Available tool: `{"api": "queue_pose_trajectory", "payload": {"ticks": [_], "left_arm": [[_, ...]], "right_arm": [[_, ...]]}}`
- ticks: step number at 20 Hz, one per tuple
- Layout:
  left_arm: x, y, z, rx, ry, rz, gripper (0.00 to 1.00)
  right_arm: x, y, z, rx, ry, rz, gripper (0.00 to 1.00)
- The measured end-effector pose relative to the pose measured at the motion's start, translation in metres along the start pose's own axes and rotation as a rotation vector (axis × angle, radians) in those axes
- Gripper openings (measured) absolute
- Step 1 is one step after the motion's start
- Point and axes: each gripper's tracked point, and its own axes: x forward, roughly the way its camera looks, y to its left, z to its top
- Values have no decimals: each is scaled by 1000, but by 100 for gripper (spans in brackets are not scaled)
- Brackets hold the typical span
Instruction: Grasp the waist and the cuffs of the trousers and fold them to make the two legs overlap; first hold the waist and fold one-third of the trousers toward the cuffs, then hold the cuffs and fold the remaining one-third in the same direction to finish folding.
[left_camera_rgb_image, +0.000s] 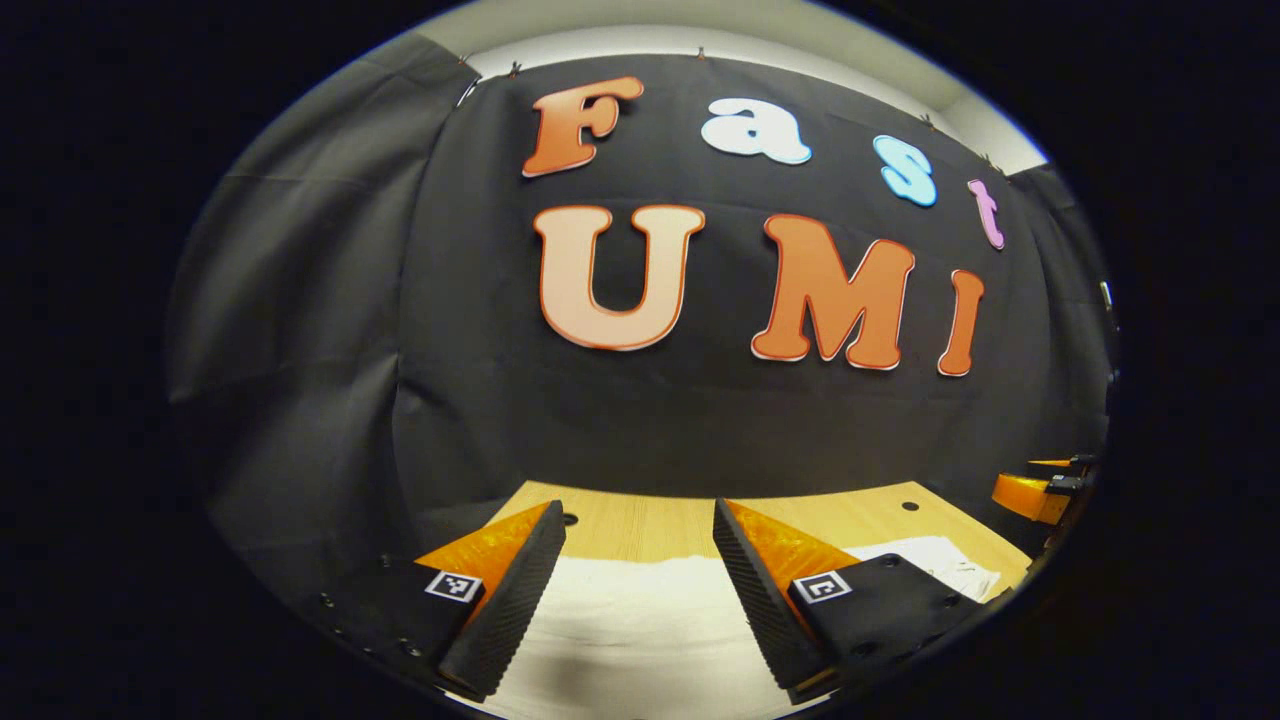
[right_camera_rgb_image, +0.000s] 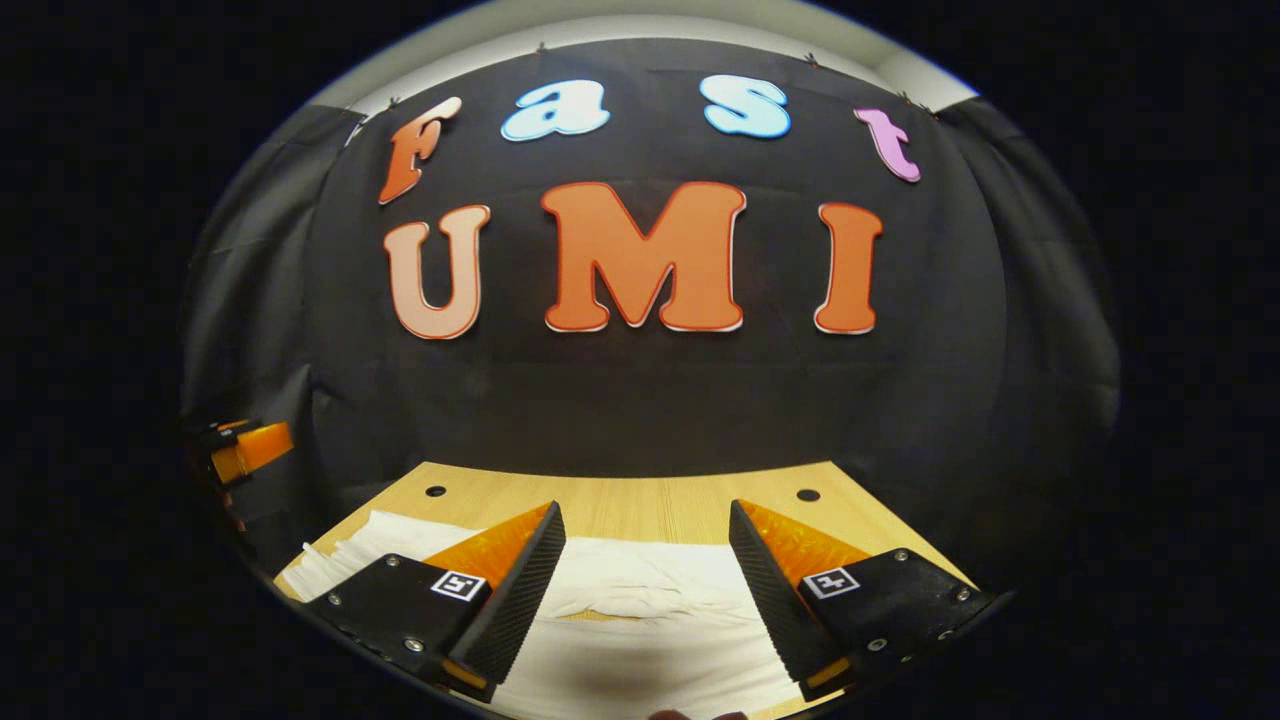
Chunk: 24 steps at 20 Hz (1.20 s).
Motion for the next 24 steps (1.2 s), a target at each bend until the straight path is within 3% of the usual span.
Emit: {"api": "queue_pose_trajectory", "payload": {"ticks": [5,9,10,11,15,18,23,24], "left_arm": [[-3,39,-63,-140,195,45,97],[-7,80,-127,-310,385,136,95],[-11,92,-142,-340,431,160,99],[-16,102,-155,-366,471,177,95],[-30,134,-201,-454,586,248,99],[-46,146,-234,-569,684,247,100],[-74,173,-276,-653,763,304,100],[-79,178,-281,-680,771,312,93]], "right_arm": [[8,-25,-42,43,158,-53,100],[13,-46,-76,101,283,-104,99],[13,-53,-83,113,310,-117,99],[12,-57,-92,128,338,-130,99],[5,-70,-127,184,469,-181,99],[2,-70,-145,231,522,-189,98],[-13,-73,-180,296,644,-205,98],[-14,-72,-183,319,655,-209,98]]}}
